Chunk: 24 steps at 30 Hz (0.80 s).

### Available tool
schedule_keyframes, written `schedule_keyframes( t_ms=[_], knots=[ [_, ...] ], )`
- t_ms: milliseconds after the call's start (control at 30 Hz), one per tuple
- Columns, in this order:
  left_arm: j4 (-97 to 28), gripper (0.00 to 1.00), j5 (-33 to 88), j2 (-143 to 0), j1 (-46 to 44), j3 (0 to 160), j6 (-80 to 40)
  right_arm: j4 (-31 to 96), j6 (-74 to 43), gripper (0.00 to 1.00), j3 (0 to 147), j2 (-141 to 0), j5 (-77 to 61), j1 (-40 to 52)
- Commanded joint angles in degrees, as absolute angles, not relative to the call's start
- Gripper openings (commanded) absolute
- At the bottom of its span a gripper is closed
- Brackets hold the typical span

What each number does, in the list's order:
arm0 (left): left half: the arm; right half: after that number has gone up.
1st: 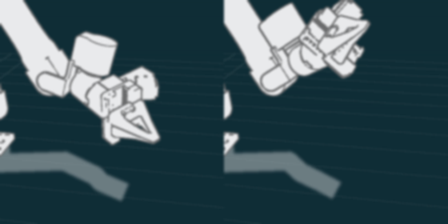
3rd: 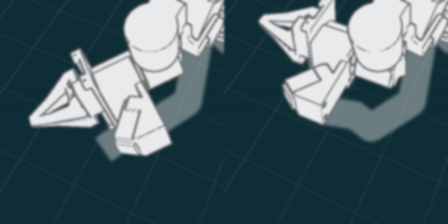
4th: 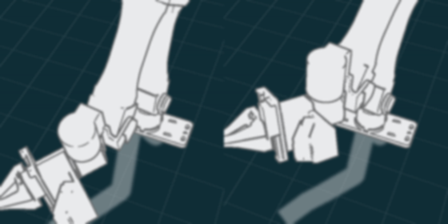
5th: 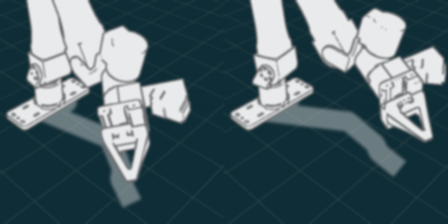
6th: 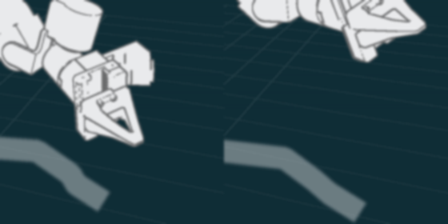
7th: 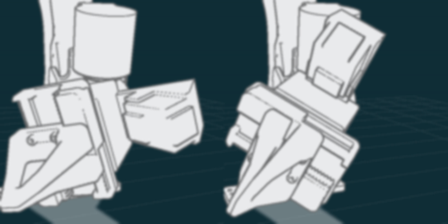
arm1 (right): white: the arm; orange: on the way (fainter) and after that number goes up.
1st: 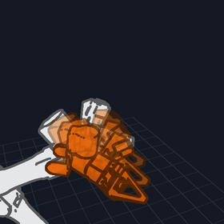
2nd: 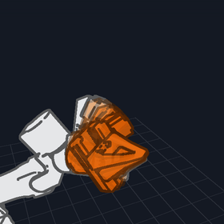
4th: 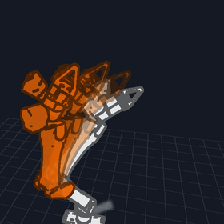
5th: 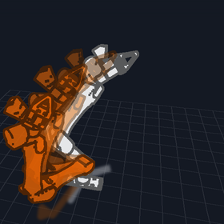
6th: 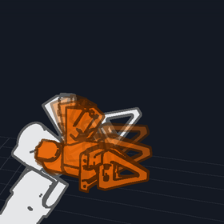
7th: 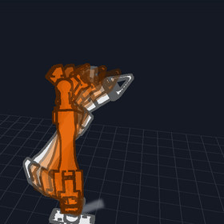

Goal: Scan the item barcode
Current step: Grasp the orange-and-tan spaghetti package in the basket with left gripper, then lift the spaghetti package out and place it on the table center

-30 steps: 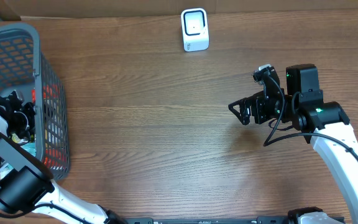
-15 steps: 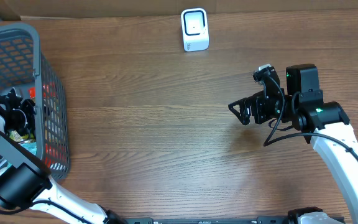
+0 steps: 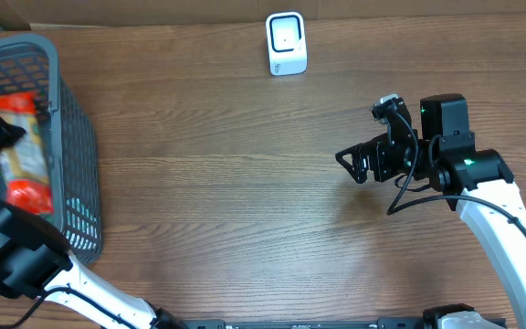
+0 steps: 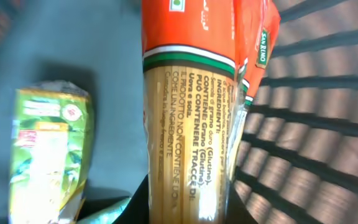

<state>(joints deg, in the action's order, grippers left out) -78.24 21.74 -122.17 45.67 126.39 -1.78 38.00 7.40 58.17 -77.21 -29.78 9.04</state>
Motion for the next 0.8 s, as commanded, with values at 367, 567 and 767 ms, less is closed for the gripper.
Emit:
schedule_keyframes(
  t_ms=[367, 567, 767],
  knots=[
    [-96.1, 0.04, 19.3, -117.6, 30.4, 169.7, -6.5, 37.6, 6.9, 0.99, 59.5, -76.9, -31.5, 9.0],
    [-96.8, 0.04, 21.5, -116.4, 18.3, 171.2, -9.7, 37.6, 6.9, 0.99, 59.5, -76.9, -31.4, 9.0],
    [-96.8, 0.04, 20.8, -116.6, 3.8, 163.5, -11.9, 38.0, 6.9, 0.99, 59.5, -76.9, -31.4, 9.0]
  ],
)
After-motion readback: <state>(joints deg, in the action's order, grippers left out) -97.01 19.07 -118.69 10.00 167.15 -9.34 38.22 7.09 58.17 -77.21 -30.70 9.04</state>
